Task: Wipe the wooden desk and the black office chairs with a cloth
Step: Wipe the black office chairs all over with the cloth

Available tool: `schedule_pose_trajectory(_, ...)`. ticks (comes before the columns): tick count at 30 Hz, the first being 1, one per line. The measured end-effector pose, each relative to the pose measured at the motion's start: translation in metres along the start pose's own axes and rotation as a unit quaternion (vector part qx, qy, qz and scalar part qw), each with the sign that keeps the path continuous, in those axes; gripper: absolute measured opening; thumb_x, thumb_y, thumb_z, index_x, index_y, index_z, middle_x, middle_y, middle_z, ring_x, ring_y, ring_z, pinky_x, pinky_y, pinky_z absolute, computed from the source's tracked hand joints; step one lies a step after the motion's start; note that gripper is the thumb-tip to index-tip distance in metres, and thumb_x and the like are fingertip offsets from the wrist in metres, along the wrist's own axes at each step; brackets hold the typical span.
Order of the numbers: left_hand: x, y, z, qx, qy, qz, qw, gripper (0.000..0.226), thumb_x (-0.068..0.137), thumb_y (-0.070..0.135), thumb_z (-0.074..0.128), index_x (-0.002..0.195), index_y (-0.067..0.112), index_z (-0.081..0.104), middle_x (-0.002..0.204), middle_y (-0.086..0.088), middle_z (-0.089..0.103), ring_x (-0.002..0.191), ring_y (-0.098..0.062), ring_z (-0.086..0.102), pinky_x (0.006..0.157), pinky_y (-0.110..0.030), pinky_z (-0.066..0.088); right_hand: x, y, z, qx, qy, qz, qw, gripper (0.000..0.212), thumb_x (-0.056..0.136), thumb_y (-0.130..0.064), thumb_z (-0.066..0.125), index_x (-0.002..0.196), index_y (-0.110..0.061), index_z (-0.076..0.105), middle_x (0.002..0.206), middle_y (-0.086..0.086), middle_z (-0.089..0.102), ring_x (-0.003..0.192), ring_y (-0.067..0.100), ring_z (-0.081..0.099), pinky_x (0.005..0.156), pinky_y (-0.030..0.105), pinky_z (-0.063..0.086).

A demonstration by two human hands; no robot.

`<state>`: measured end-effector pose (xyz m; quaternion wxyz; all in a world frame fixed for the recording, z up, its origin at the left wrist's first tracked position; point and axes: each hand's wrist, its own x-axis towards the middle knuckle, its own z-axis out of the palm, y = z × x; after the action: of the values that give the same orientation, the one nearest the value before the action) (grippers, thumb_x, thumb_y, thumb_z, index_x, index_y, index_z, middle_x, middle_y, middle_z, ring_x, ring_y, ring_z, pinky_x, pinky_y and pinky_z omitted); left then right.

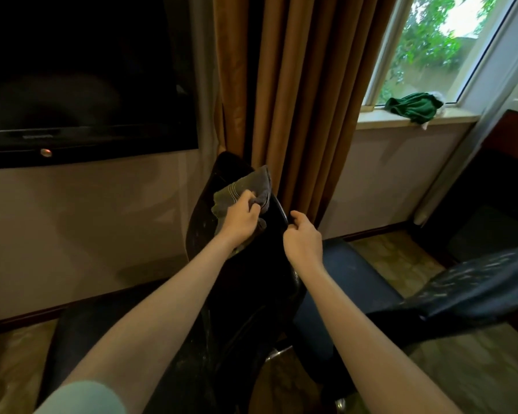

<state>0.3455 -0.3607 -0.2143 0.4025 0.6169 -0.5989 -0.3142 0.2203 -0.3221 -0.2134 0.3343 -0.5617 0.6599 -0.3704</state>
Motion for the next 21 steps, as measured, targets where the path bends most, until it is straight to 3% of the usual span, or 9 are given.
schedule_pose_trajectory(3,-0.023,0.0,0.004,0.006,-0.026,0.013,1.0,0.023,0.098,0.012,0.039,0.076,0.019,0.036,0.078,0.002,0.049,0.077,-0.018,0.05,0.068,-0.029,0.031,0.001,-0.002,-0.003,0.027,0.02,-0.01,0.999,0.051,0.094,-0.007,0.039,0.143,-0.02,0.039,0.138,0.004,0.049,0.119,0.02,0.049,0.088,0.025,0.041)
schedule_pose_trajectory(7,-0.062,0.008,0.007,0.022,-0.055,0.035,0.998,0.028,0.098,0.013,0.04,0.074,0.027,0.035,0.106,-0.01,0.06,0.096,-0.03,0.057,0.071,-0.034,0.04,0.004,0.002,-0.006,0.093,0.074,-0.003,0.993,0.041,0.099,-0.016,0.036,0.139,-0.02,0.044,0.138,0.004,0.05,0.124,0.02,0.047,0.096,0.024,0.036)
schedule_pose_trajectory(8,-0.072,0.008,0.008,0.023,-0.065,0.037,0.997,0.029,0.097,0.013,0.041,0.073,0.027,0.035,0.108,-0.012,0.059,0.094,-0.027,0.058,0.073,-0.036,0.043,0.003,0.003,-0.005,0.093,0.084,-0.016,0.992,0.04,0.1,-0.017,0.035,0.138,-0.019,0.045,0.138,0.003,0.05,0.124,0.02,0.047,0.102,0.028,0.038)
schedule_pose_trajectory(11,-0.103,0.005,0.008,-0.01,-0.094,0.04,0.995,0.027,0.096,0.01,0.042,0.073,0.023,0.038,0.076,-0.001,0.052,0.06,-0.006,0.048,0.058,-0.027,0.037,-0.001,0.001,-0.004,0.08,0.108,-0.087,0.987,0.038,0.099,-0.015,0.036,0.135,-0.018,0.048,0.138,0.002,0.05,0.127,0.018,0.044,0.107,0.036,0.036)
schedule_pose_trajectory(13,-0.116,0.001,0.007,-0.045,-0.11,0.025,0.993,0.022,0.095,0.008,0.041,0.075,0.017,0.041,0.068,0.003,0.045,0.055,-0.002,0.042,0.055,-0.02,0.034,-0.004,0.0,-0.003,0.056,0.109,-0.147,0.981,0.037,0.098,-0.011,0.038,0.131,-0.016,0.052,0.136,0.002,0.052,0.126,0.018,0.045,0.108,0.038,0.035)
schedule_pose_trajectory(16,-0.128,-0.004,0.001,-0.097,-0.128,-0.01,0.987,0.014,0.094,0.01,0.041,0.092,-0.001,0.05,0.08,-0.007,0.048,0.071,-0.013,0.047,0.065,-0.023,0.037,-0.01,0.0,-0.001,0.03,0.086,-0.232,0.968,0.035,0.093,-0.007,0.043,0.124,-0.015,0.058,0.129,0.001,0.056,0.12,0.019,0.05,0.104,0.044,0.038)
schedule_pose_trajectory(18,-0.138,-0.004,-0.002,-0.128,-0.144,-0.043,0.98,0.032,0.086,0.02,0.043,0.107,-0.003,0.051,0.092,-0.007,0.049,0.083,-0.02,0.046,0.075,-0.034,0.037,-0.011,0.001,-0.002,0.022,0.058,-0.261,0.963,0.036,0.09,-0.005,0.046,0.121,-0.016,0.06,0.126,0.001,0.057,0.115,0.02,0.053,0.101,0.043,0.041)
schedule_pose_trajectory(19,-0.141,-0.005,-0.003,-0.139,-0.154,-0.057,0.977,0.035,0.084,0.021,0.043,0.108,-0.003,0.052,0.096,-0.007,0.049,0.087,-0.02,0.046,0.078,-0.036,0.037,-0.01,0.001,-0.004,0.025,0.042,-0.265,0.963,0.035,0.09,-0.004,0.046,0.12,-0.016,0.061,0.124,0.002,0.059,0.108,0.019,0.056,0.098,0.039,0.044)
schedule_pose_trajectory(21,-0.15,-0.009,-0.004,-0.153,-0.168,-0.063,0.972,0.018,0.09,0.009,0.038,0.095,-0.002,0.052,0.09,-0.008,0.051,0.086,-0.019,0.048,0.079,-0.031,0.038,-0.008,-0.001,-0.012,0.044,0.004,-0.255,0.966,0.034,0.09,-0.004,0.047,0.117,-0.018,0.063,0.115,0.004,0.063,0.08,0.008,0.055,0.077,0.023,0.046)
